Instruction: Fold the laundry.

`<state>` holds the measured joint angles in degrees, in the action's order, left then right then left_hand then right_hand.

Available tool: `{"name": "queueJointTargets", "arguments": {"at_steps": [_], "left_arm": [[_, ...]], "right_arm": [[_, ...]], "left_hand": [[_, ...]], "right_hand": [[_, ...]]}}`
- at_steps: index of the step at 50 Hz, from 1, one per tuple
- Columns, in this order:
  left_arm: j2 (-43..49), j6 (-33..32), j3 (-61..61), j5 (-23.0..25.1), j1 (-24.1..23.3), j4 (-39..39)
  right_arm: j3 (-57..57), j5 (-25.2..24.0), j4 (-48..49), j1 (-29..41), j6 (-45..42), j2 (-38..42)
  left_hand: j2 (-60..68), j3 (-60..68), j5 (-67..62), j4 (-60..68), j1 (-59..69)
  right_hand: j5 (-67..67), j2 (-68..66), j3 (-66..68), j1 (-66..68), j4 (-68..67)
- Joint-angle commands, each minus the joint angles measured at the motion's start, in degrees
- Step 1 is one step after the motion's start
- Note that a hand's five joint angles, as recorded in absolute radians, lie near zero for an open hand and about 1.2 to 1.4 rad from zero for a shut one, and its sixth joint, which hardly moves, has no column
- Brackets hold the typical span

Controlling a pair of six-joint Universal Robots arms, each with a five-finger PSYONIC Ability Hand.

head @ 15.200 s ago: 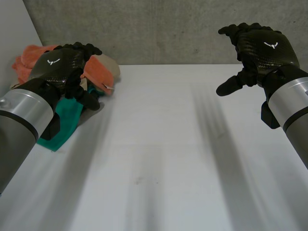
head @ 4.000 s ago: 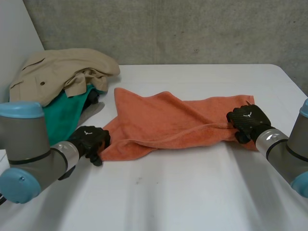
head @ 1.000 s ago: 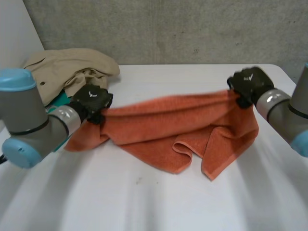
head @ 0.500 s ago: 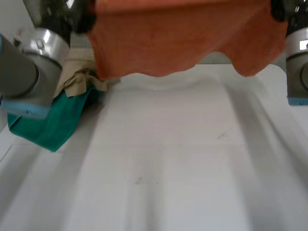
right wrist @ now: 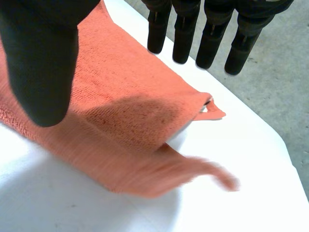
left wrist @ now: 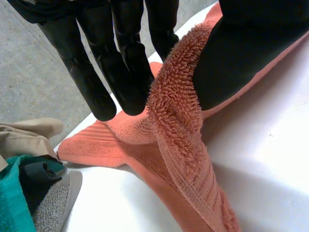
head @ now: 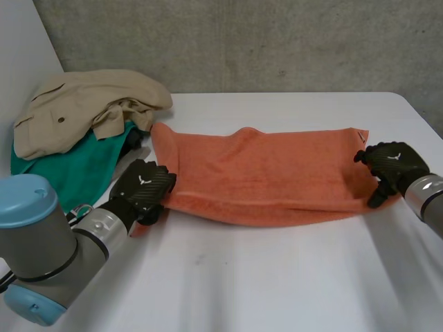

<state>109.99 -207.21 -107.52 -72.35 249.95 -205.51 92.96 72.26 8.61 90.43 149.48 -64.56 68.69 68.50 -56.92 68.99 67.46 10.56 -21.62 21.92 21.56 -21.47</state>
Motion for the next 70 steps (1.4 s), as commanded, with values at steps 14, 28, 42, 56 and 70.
{"name": "queueJointTargets", "arguments": {"at_steps": [14, 28, 42, 56, 70], "left_arm": [[-1.8, 0.93, 0.56, -0.07, 0.53, 3.45], [-1.36, 2.59, 3.1, -0.07, 1.15, 4.59], [-0.65, 3.92, 5.13, -0.07, 2.2, 5.65], [-2.49, 5.68, 4.78, -0.25, 2.47, 9.86], [-11.99, -6.0, 1.26, 0.45, 2.64, 41.66]], "right_arm": [[-19.13, 0.08, -29.34, -0.51, -13.5, -0.05], [-0.08, 1.48, -13.99, -1.39, -0.94, -4.08], [10.66, -0.8, 5.71, -3.68, -4.98, -1.55], [8.64, -1.77, 10.99, -3.24, -5.96, 0.76], [6.0, -3.7, -29.85, -15.89, -25.36, -15.51]], "left_hand": [[11.31, 11.5, -13.08, 11.01, 12.54], [11.31, 11.5, -13.08, 11.01, 12.54], [11.31, 11.5, -13.08, 11.01, 12.54], [11.31, 11.5, -13.08, 11.01, 12.54], [11.31, 11.5, -13.08, 11.01, 12.54]], "right_hand": [[0.54, 0.52, -0.82, -0.46, 0.37], [9.97, -8.9, 8.6, 8.97, -9.05], [16.01, -14.95, 14.65, 15.01, -15.1], [59.44, -58.38, 58.08, 58.44, -58.53], [59.44, -58.38, 58.08, 58.44, -58.53]]}}
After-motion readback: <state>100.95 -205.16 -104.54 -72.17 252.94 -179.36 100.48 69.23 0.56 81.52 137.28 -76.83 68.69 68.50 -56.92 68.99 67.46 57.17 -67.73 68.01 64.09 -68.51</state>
